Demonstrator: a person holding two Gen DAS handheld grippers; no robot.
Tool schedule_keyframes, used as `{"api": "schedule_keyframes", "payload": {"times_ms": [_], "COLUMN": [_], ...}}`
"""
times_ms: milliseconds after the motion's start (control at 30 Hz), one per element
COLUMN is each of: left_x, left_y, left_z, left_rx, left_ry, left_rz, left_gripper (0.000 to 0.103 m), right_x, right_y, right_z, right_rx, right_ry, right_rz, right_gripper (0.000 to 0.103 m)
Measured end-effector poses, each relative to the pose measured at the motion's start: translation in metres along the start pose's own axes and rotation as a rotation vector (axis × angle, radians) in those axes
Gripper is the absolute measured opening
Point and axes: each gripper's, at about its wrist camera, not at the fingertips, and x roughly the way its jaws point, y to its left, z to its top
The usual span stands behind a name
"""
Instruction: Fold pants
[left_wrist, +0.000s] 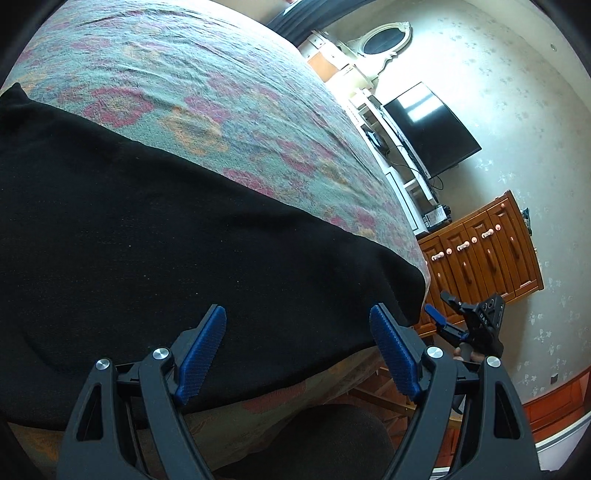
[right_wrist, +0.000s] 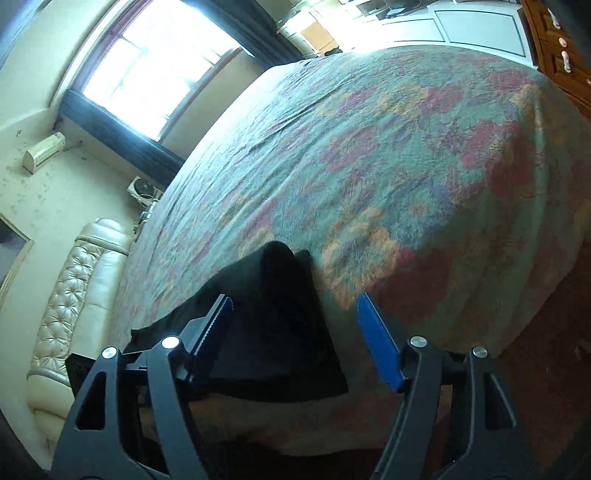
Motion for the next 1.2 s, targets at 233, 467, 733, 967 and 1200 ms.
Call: {"api": "schedule_keyframes", "payload": {"times_ms": [233, 467, 733, 967, 1200], "left_x": [0.003, 0.005, 0.0, -0.007, -0.069], "left_y": [-0.007, 0.0, 0.01, 0.019, 0.036], "left_z": [-0.003, -0.004, -0.001, -0.003, -0.004], "left_rx": [-0.018, -0.058, -0.082, -0.089, -0.001], "left_ry": [0.003, -0.005, -0.025, -0.031, -0.211], "left_rz": [-0.008, -0.002, 0.026, 0.022, 0.133], "left_gripper": [0.079, 0.079, 0.079, 0.079, 0.079], "right_x": [0.069, 0.09, 0.063, 0.054, 0.0], "right_y": [-0.021, 0.004, 0.034, -0.03, -0.014], "right_z": [0.029, 0.026, 0.079, 0.09, 0.024], "right_rx": [-0.002, -0.114, -0.327, -0.088, 0.041], "right_ry": [0.197, 0.384, 0.158, 0.065, 0.006], "right_rz": [0.123, 0.166, 0.018, -0.097, -0.019], "right_gripper": [0.084, 0.041, 0.007, 0.045, 0.068]}}
